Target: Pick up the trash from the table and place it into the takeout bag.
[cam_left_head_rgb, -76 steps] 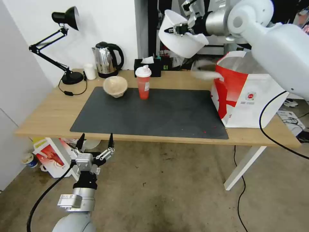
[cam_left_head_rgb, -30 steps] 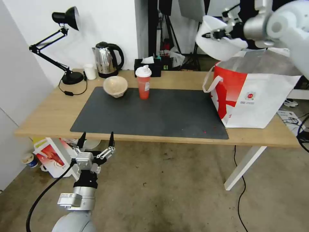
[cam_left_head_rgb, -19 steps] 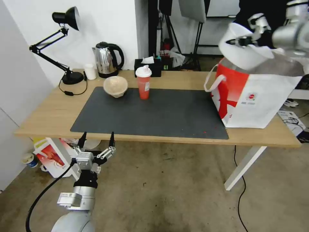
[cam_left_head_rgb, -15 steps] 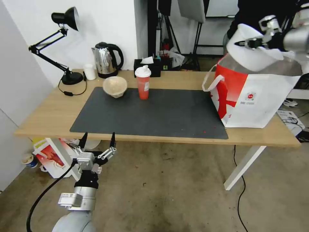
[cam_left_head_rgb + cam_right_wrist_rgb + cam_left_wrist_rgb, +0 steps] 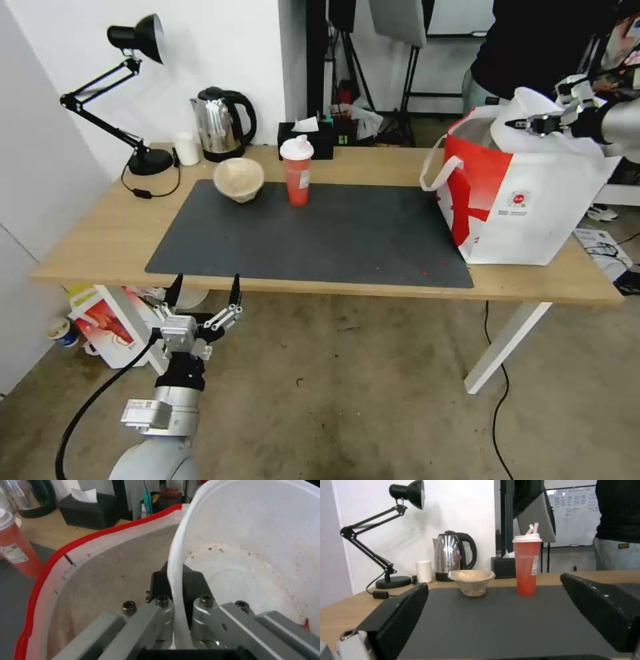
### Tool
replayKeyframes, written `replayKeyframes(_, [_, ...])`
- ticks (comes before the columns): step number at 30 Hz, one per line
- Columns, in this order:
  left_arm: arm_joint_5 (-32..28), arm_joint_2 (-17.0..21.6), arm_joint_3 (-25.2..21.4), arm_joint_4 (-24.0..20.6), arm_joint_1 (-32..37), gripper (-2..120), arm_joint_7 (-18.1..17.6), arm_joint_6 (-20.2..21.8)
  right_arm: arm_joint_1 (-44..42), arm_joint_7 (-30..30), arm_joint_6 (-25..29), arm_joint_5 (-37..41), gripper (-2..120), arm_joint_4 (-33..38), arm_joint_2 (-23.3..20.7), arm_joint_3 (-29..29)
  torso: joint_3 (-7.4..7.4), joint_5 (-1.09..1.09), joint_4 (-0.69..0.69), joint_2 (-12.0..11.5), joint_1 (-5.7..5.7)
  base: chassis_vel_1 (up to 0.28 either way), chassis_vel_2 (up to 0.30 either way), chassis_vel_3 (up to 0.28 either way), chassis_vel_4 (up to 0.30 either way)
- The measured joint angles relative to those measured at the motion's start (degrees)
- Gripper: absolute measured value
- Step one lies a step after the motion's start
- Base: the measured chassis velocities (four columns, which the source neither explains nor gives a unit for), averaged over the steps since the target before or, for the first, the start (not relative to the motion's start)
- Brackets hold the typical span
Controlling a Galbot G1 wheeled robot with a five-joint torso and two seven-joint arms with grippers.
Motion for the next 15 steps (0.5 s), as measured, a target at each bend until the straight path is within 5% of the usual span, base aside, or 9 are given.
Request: replayKeyframes(15, [0.07,-0.38,0.05,-0.07,0.15,99,0.0,-0.06,-3.08,0.31,0.01,0.07,0,3.61,0.95,0.99,0.0,0.01,0.0,0.0,0.0,0.0,0.0,0.0,0.0])
